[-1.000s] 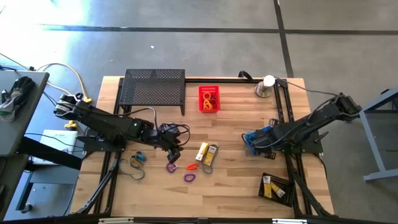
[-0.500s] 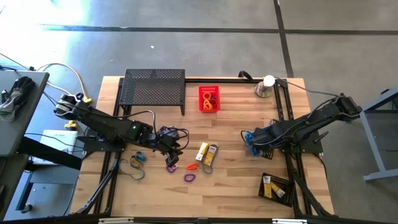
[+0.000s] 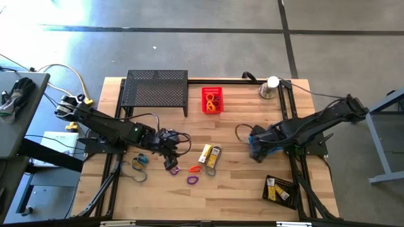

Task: Pick & Place Office Desk Supplies
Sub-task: Put the violet spring keychain into the red bin

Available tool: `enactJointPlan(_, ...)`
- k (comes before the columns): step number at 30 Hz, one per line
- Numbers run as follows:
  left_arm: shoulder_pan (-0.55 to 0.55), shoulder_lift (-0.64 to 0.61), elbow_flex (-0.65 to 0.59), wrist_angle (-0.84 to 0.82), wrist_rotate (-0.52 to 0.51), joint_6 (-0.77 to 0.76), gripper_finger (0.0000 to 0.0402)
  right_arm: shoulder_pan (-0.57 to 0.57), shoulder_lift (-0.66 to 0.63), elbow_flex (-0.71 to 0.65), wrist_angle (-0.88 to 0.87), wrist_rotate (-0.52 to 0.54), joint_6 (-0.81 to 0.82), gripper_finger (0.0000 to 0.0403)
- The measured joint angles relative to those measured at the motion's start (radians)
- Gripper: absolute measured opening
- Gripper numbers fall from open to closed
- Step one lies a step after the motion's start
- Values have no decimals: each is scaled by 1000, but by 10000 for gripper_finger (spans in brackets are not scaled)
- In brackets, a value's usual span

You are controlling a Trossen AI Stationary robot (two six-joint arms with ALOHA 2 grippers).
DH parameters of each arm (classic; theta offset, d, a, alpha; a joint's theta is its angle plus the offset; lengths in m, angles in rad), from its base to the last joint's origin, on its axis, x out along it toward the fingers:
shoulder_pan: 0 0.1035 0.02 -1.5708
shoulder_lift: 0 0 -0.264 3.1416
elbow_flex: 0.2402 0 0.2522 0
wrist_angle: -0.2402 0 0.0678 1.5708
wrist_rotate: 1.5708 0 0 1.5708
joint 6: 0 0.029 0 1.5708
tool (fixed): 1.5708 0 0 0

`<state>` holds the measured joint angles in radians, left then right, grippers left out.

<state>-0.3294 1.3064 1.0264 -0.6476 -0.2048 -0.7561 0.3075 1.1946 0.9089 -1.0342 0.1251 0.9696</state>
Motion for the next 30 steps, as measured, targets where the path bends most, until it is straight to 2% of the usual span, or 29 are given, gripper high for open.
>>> enactJointPlan(3, 0, 0, 0, -21, 22, -26, 182, 13, -2, 0, 253, 2, -12, 226)
enactJointPlan(6, -5, 0, 0, -22, 30, -28, 182, 46, 14, 0, 511, 3, -101, 226)
enactJointPlan(10, -28, 0, 0, -22, 34, -70, 182, 75, 58, 0, 778, 65, -215, 226)
enactJointPlan(15, -77, 0, 0, -26, 34, -129, 182, 93, 133, 0, 977, 129, -227, 226)
enactJointPlan(18, -131, 0, 0, -50, 33, -157, 182, 95, 184, -1, 1046, 106, -165, 227)
enactJointPlan(24, -249, 0, 0, -101, 9, -66, 182, 107, 282, -1, 1217, 53, -99, 227)
enactJointPlan(27, -264, 0, 0, -101, -48, -79, 182, 121, 319, -1, 1347, 55, -106, 227)
enactJointPlan(30, -262, 6, -2, -100, -62, -75, 182, 135, 346, -1, 1503, 56, -139, 227)
